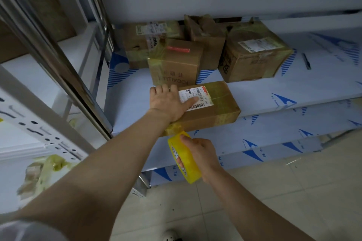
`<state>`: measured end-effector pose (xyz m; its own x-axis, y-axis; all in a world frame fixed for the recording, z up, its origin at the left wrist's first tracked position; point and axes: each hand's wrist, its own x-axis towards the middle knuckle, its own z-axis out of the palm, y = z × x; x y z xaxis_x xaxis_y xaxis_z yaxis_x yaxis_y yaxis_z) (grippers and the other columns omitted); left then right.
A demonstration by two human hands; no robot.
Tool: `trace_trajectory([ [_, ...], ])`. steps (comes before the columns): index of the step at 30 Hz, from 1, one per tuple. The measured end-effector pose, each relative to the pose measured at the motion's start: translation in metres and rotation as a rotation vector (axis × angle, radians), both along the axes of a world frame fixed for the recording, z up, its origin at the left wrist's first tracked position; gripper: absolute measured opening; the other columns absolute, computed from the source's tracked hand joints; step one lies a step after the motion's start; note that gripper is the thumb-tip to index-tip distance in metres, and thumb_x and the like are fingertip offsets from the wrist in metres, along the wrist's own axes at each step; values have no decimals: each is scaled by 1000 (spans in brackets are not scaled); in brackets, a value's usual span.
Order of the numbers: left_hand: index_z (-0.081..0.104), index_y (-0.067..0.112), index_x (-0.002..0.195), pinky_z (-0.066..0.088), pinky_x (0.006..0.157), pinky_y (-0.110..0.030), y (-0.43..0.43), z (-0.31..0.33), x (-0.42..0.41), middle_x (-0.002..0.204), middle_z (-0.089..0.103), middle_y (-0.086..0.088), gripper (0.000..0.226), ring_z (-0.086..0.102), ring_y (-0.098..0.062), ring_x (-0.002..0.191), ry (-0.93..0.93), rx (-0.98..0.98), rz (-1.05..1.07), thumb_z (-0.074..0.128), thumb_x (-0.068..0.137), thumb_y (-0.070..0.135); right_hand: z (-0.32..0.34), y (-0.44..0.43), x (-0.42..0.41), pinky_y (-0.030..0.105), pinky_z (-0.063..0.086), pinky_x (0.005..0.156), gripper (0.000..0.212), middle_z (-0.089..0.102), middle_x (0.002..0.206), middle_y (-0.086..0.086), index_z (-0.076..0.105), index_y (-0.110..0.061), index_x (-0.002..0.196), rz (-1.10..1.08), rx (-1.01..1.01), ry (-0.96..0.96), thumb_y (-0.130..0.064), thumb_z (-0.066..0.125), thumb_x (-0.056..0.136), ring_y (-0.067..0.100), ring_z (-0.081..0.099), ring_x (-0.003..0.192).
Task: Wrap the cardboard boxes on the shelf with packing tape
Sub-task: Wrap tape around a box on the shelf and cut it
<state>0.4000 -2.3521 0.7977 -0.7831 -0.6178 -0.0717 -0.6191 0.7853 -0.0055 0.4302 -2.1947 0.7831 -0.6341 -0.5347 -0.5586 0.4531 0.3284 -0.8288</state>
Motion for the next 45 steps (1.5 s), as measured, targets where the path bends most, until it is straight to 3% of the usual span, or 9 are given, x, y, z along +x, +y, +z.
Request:
trace_trajectory([
  [10, 60, 12, 93, 41, 71, -33, -36, -12, -20, 99, 65, -14, 54, 58, -30, 92, 319, 141, 105, 21, 101, 49, -1, 1, -8, 15, 45, 43, 36, 58, 43, 4, 52, -6, 62, 21, 27, -5, -27, 62, 90, 12, 54, 35],
  [14, 58, 19, 116, 32, 95, -39, -34, 2, -4, 119, 56, -12, 63, 47, -29, 116, 336, 286, 27, 23, 93, 66, -1, 2, -8, 14, 45, 41, 35, 59, 43, 4, 55, -6, 62, 4, 15, -16, -26, 62, 90, 11, 55, 35],
  [18, -7, 40, 149, -14, 112, -53, -33, 13, 34, 154, 7, -8, 125, -8, -28, 144, -94, 350, -196, 52, 51, 91, -2, 1, -9, 21, 48, 47, 43, 60, 46, 10, 54, -8, 51, -34, 19, -20, -28, 65, 88, 19, 56, 39],
  [20, -20, 43, 146, -12, 114, -53, -36, 13, 47, 157, -14, -2, 134, -22, -28, 143, -180, 447, -184, 64, 48, 83, 0, 1, -9, 23, 48, 49, 46, 61, 48, 11, 56, -10, 46, -17, 25, -9, -29, 66, 87, 20, 56, 39],
  [28, 11, 43, 149, 29, 113, -40, -34, 40, 49, 148, 27, 0, 120, 30, -24, 136, -177, 718, -103, 66, 47, 73, 64, 39, -14, 35, 55, 68, 12, 71, 75, 17, 68, 0, 87, 321, -127, -32, -11, 67, 82, 26, 67, 67],
  [33, 68, 18, 101, 44, 91, -35, -33, 45, 63, 101, 68, -10, 77, 61, -22, 94, 167, 1135, 31, 62, 43, 67, 136, 33, -24, 31, 56, 67, 7, 72, 72, 8, 69, -4, 86, 434, -231, 232, -7, 63, 86, 19, 68, 65],
  [37, 65, 15, 72, 50, 57, -15, -32, 52, 61, 69, 67, -1, 21, 62, -6, 60, 582, 1072, 177, 70, 77, 34, 153, -15, -36, 31, 59, 61, 31, 71, 65, 11, 69, 4, 83, 263, -204, 292, -27, 70, 84, 20, 67, 55],
  [39, 60, 13, 64, 46, 45, -14, -27, 46, 59, 61, 62, -1, 27, 57, -9, 55, 788, 978, 292, 58, 91, 14, 158, -35, -37, 34, 60, 66, 44, 72, 70, 14, 71, 3, 87, 223, -173, 361, -40, 72, 81, 22, 68, 59],
  [45, 61, 10, 63, 51, 57, -24, -29, 32, 47, 67, 59, -6, 30, 53, -15, 61, 985, 989, 488, 55, 91, 2, 162, -51, -26, 26, 56, 51, 36, 68, 58, 13, 68, -1, 85, 217, -184, 326, -38, 69, 84, 18, 61, 43],
])
